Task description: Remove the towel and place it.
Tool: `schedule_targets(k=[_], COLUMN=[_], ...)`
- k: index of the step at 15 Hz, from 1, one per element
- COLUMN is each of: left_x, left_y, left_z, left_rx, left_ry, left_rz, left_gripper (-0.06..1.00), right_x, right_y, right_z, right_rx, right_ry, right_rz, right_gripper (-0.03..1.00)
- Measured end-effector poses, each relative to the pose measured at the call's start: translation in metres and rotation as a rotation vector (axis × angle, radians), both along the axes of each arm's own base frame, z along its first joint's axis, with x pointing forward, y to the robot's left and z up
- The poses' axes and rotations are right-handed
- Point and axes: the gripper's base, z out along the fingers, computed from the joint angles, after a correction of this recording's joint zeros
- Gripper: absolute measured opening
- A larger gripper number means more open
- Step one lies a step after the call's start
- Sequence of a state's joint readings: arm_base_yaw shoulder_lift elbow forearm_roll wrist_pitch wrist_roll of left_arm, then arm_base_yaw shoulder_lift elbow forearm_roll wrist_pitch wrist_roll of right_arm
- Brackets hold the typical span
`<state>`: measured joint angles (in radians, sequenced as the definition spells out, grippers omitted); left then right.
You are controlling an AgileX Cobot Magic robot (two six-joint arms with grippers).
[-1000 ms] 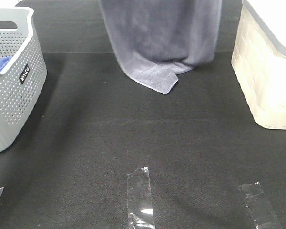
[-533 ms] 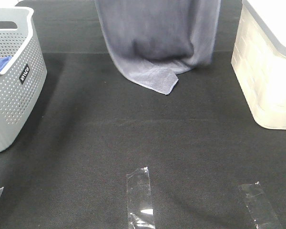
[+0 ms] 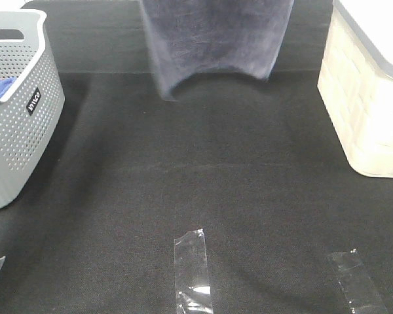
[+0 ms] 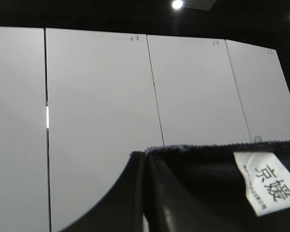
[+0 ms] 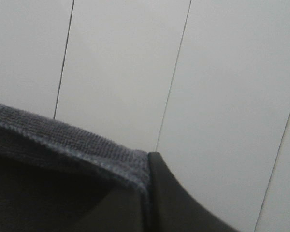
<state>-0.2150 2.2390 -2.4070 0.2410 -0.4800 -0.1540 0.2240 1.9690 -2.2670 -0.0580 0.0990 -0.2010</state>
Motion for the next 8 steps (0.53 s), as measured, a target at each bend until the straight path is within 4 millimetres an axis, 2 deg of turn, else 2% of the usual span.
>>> schedule_targets(k=[2, 5, 7, 8], left_x=[0.001, 0.023, 0.035, 0.033], left_y=[-0.001, -0.004, -0.009, -0.017], left_z=[0.001, -0.032, -0.057, -0.067], left_rx=[0.043, 0.119, 0.164, 0.186], left_ry=[0.007, 0.141, 0.343, 0.54], left_rz=[0.021, 0.065, 0.109, 0.14], left_gripper=[0.0, 0.0, 0.0, 0.0], right_x=[-0.003, 0.0, -0.001, -0.004], right_y=[-0.001, -0.002, -0.002, -0.003], right_z=[0.002, -0.014, -0.03, -0.048], right_rx=[-0.019, -0.053, -0.08, -0.098], right_ry=[0.004, 0.169, 0.342, 0.525], right_rz=[-0.008, -0.019, -0.025, -0.025], right_gripper=[0.0, 0.0, 0.0, 0.0])
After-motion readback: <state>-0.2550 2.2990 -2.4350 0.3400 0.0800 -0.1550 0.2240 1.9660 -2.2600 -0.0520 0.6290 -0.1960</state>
